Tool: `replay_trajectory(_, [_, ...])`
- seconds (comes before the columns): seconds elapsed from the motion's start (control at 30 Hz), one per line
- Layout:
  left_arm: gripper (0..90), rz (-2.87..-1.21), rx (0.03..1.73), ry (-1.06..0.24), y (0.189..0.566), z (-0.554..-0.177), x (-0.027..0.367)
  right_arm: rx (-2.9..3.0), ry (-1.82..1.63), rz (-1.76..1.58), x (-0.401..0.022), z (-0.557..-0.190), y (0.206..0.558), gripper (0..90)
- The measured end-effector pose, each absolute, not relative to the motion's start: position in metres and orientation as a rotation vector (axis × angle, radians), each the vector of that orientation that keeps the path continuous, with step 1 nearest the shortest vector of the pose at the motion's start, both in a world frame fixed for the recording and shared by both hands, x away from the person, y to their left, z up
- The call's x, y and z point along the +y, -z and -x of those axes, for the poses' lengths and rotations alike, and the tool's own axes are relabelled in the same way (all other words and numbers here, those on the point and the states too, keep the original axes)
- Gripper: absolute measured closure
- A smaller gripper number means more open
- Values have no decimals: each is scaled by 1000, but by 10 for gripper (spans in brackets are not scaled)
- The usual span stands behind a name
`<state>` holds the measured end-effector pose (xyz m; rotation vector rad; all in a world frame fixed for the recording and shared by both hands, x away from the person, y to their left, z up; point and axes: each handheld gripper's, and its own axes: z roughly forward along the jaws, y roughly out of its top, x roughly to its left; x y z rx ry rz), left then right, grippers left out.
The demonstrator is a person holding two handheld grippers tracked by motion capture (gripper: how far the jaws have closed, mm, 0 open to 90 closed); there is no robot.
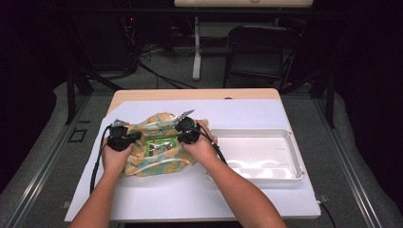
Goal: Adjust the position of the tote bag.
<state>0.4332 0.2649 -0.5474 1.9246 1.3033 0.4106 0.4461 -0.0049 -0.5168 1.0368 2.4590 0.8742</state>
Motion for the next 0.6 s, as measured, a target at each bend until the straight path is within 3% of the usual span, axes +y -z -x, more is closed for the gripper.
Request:
replay_trajectory(0.27, [900,-1930,1303,-409,548,-433,265,2508,-847,-1043,-2,-450,528,721])
replay_trajectory(0.5, [900,-1930,1307,-409,548,-434,266,2560,-806,-1032,-4,-450,529,888])
replay_trajectory(0.6, [900,-1929,1309,-412,548,-434,266,2569,-831,-1031,-6,-449,527,900])
